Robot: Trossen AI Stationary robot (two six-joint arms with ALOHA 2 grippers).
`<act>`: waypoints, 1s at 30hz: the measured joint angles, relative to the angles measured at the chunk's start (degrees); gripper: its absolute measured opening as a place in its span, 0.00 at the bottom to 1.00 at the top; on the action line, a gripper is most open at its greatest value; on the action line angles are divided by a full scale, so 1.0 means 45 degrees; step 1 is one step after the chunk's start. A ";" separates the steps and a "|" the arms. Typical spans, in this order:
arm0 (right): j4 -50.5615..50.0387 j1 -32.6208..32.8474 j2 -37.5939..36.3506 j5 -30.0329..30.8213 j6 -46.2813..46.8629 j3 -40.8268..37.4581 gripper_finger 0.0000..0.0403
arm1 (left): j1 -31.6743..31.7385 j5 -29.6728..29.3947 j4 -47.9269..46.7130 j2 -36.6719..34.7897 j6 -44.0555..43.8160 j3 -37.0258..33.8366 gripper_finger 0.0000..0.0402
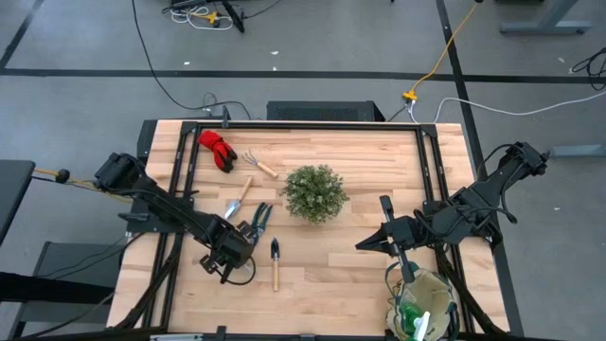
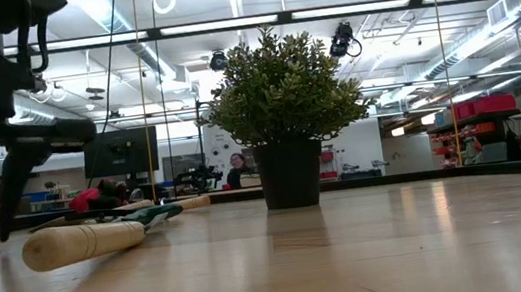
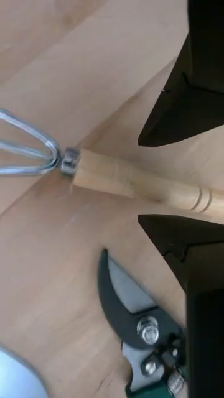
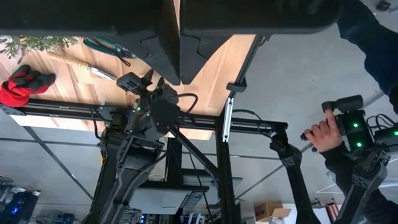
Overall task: Pick & Place Garden tools in Gardening bag
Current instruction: Put the bottom brown hand rake into the white gardening bag
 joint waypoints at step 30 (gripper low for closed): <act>-0.0024 -0.0002 0.0000 0.0039 0.0000 0.0000 0.00 | 0.0024 0.0029 0.0034 0.0398 -0.0425 0.0554 0.48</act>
